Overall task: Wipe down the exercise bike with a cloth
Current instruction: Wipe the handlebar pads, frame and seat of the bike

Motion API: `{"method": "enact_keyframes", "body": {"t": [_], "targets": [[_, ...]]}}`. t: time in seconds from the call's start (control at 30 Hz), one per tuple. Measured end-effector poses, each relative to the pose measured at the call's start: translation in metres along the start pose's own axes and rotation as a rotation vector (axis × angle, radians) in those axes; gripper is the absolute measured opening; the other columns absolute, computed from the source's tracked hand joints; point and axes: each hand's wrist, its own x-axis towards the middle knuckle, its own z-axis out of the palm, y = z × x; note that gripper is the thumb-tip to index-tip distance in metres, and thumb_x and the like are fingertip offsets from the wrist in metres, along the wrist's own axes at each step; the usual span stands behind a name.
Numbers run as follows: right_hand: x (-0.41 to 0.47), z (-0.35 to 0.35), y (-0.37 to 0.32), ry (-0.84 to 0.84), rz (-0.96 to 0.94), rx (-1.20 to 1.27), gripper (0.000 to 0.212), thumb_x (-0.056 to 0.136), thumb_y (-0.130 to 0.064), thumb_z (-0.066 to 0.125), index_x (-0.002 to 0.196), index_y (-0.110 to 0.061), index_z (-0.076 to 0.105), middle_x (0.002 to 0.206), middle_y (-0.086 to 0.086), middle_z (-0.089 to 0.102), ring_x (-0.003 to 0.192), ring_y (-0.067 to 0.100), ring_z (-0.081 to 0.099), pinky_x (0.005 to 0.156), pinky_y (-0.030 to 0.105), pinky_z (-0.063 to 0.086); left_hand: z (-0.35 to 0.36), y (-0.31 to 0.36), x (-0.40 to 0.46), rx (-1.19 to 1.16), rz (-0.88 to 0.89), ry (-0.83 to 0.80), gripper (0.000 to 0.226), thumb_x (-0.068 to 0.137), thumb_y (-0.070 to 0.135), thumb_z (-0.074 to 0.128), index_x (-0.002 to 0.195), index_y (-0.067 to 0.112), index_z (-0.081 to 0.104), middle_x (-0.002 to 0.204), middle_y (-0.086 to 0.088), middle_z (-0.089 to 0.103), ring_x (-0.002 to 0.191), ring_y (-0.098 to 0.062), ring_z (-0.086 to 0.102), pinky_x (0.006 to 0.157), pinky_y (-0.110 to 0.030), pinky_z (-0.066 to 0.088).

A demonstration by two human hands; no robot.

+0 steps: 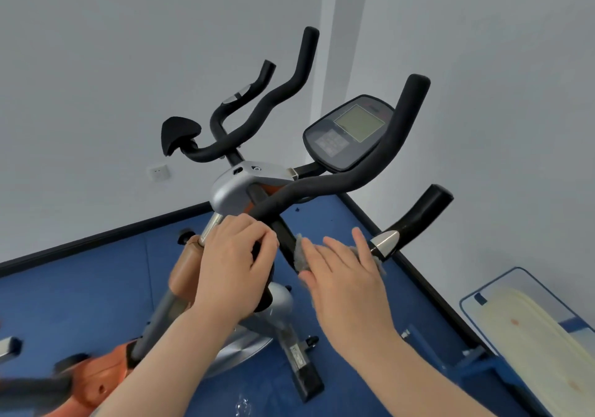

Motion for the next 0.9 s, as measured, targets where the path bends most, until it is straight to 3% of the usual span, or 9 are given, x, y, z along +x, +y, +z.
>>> {"method": "enact_keyframes", "body": {"t": [0.07,0.17,0.27,0.4,0.53,0.63,0.7,0.83,0.9], "targets": [[0.005,0.002,-0.006,-0.018,0.019,0.013,0.042,0.093,-0.035,0.056,0.126,-0.012,0.064,0.101,-0.004,0.071,0.1,0.016,0.066,0.109,0.043,0.039,-0.002,-0.005,0.0,0.013,0.044,-0.02,0.033,0.092,0.035,0.039,0.074,0.02,0.063,0.078,0.014,0.054,0.079,-0.007,0.049,0.076,-0.031,0.04],[-0.006,0.001,-0.002,-0.04,-0.065,-0.034,0.047,0.093,-0.035,0.044,0.133,-0.013,0.058,0.12,-0.002,0.067,0.111,0.017,0.062,0.107,0.036,0.035,-0.004,-0.012,-0.002,0.017,0.072,-0.002,0.029,0.092,0.033,0.04,0.076,0.023,0.062,0.082,0.018,0.052,0.084,-0.002,0.047,0.076,-0.019,0.035],[0.007,0.001,-0.006,-0.121,-0.05,-0.026,0.053,0.091,-0.033,0.061,0.139,-0.012,0.051,0.128,0.0,0.063,0.108,0.017,0.064,0.1,0.034,0.045,-0.002,-0.014,-0.001,-0.065,0.052,0.061,0.028,0.091,0.029,0.043,0.074,0.022,0.064,0.081,0.019,0.054,0.084,-0.001,0.05,0.077,-0.015,0.035],[0.038,0.012,-0.018,-0.215,-0.008,0.071,0.056,0.103,-0.038,0.034,0.153,-0.017,0.019,0.15,-0.005,0.038,0.109,0.014,0.058,0.074,0.025,0.035,-0.001,-0.016,-0.003,-0.107,0.069,0.073,0.026,0.091,0.024,0.046,0.071,0.02,0.062,0.077,0.014,0.056,0.079,-0.003,0.05,0.076,-0.017,0.037],[0.026,0.009,-0.007,-0.182,-0.079,0.015,0.058,0.086,-0.035,0.068,0.139,-0.016,0.051,0.139,0.0,0.055,0.102,0.012,0.066,0.061,0.023,0.049,-0.002,-0.018,-0.005,-0.184,0.054,0.058,0.023,0.09,0.021,0.048,0.07,0.022,0.059,0.077,0.017,0.055,0.081,-0.009,0.054,0.076,-0.024,0.041],[0.044,0.017,-0.012,-0.197,-0.004,0.1,0.053,0.102,-0.04,0.038,0.152,-0.03,0.022,0.157,-0.012,0.027,0.123,0.009,0.051,0.07,0.025,0.044,-0.001,-0.019,-0.002,-0.209,0.062,0.079,0.023,0.09,0.02,0.049,0.069,0.02,0.059,0.075,0.016,0.055,0.078,-0.009,0.054,0.073,-0.026,0.041],[0.048,0.029,-0.02,-0.195,0.053,0.118,0.052,0.104,-0.04,0.03,0.152,-0.032,0.013,0.158,-0.014,0.018,0.128,0.008,0.044,0.069,0.023,0.036,-0.001,-0.02,-0.002,-0.218,0.065,0.081,0.024,0.09,0.021,0.048,0.068,0.018,0.059,0.075,0.013,0.055,0.078,-0.01,0.054,0.073,-0.027,0.041],[0.032,0.021,-0.018,-0.167,0.015,0.072,0.057,0.087,-0.033,0.068,0.14,-0.023,0.049,0.144,-0.003,0.05,0.114,0.009,0.061,0.055,0.019,0.046,-0.001,-0.02,-0.003,-0.221,0.07,0.064,0.025,0.09,0.022,0.047,0.068,0.019,0.059,0.075,0.015,0.056,0.078,-0.009,0.055,0.074,-0.031,0.044],[0.033,0.021,-0.016,-0.149,-0.016,0.035,0.054,0.084,-0.034,0.072,0.135,-0.026,0.055,0.138,-0.004,0.056,0.103,0.009,0.066,0.051,0.021,0.047,-0.001,-0.02,-0.003,-0.222,0.06,0.071,0.025,0.09,0.022,0.047,0.068,0.02,0.059,0.075,0.016,0.056,0.079,-0.01,0.055,0.074,-0.032,0.043]]}}
